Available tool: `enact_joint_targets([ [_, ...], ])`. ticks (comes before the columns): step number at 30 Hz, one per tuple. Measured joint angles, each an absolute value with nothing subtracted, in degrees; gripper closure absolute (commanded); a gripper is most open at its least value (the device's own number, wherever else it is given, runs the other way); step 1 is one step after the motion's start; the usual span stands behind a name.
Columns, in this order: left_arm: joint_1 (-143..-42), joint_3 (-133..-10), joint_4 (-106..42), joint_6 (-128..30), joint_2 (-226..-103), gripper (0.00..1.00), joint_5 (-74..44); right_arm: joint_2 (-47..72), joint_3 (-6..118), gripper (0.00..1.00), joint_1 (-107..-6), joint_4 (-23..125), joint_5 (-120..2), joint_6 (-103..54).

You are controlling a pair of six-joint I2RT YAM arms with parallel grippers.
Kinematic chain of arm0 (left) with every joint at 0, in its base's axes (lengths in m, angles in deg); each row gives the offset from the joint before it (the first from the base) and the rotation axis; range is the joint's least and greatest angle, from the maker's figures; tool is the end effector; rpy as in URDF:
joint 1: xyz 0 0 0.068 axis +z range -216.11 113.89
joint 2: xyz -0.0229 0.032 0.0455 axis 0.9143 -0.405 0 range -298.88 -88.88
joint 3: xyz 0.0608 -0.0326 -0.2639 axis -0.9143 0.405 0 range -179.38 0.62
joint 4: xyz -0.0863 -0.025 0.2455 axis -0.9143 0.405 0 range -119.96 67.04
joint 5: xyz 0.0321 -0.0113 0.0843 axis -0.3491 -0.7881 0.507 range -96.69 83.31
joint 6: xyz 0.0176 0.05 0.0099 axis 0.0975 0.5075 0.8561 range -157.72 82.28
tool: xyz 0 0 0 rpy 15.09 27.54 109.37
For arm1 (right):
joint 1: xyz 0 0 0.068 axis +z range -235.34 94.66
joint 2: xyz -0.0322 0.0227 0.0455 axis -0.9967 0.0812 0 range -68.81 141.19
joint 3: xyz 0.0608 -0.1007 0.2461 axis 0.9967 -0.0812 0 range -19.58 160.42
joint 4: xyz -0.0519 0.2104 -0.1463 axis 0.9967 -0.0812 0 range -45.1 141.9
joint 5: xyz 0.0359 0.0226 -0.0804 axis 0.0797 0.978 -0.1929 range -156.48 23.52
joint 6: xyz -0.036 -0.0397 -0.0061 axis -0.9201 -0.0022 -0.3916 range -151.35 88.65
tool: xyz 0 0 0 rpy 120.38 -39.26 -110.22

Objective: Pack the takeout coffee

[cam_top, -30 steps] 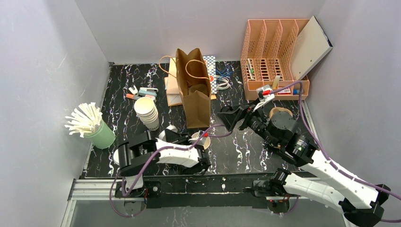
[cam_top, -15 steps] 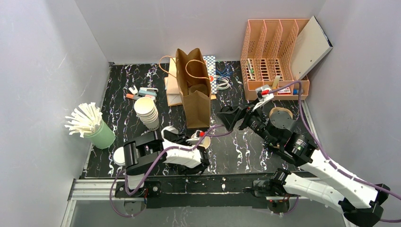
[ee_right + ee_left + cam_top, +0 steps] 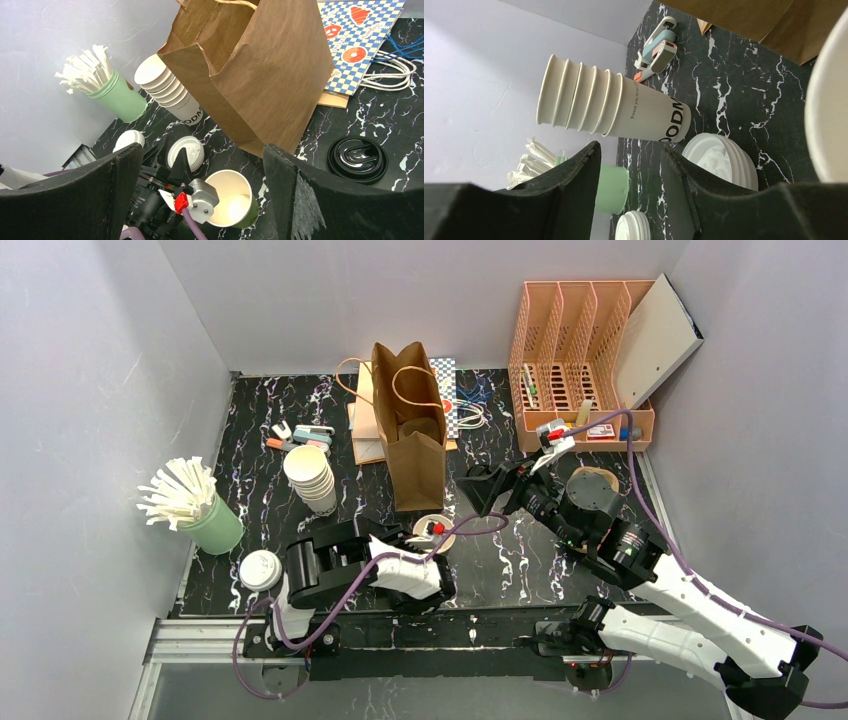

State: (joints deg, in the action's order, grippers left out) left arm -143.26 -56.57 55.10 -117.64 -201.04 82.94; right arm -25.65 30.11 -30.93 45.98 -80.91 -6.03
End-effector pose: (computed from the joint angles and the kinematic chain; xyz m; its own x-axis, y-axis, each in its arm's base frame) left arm 0.0907 -0.2381 0.1441 -0.1991 0.8439 -0.4982 -0.1096 0.4861 0.8670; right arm 0.1075 0.1351 0.3827 -0.2691 0.3357 -0.9027 -0.5835 0.6888 0.4302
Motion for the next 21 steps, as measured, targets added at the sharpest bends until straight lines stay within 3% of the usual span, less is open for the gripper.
enact_joint_targets([
  [6,-143.4,-56.7,54.3,-118.1,-196.2,0.58,82.3,-25.6,30.1,0.02,-30.9,46.1,-80.9,-5.8],
  [10,-143.4,-57.6,52.0,-114.5,-189.6,0.56,80.5,-25.3,30.7,0.02,-30.9,47.9,-80.2,-5.0],
  [16,-142.1,-51.7,28.1,-93.9,-168.4,0.57,68.7,-21.7,32.4,0.02,-30.9,45.8,-80.6,-4.5],
  [21,-130.6,-42.9,11.8,-82.4,-148.1,0.58,50.4,-18.9,33.1,0.05,-30.9,40.1,-82.4,-4.0],
])
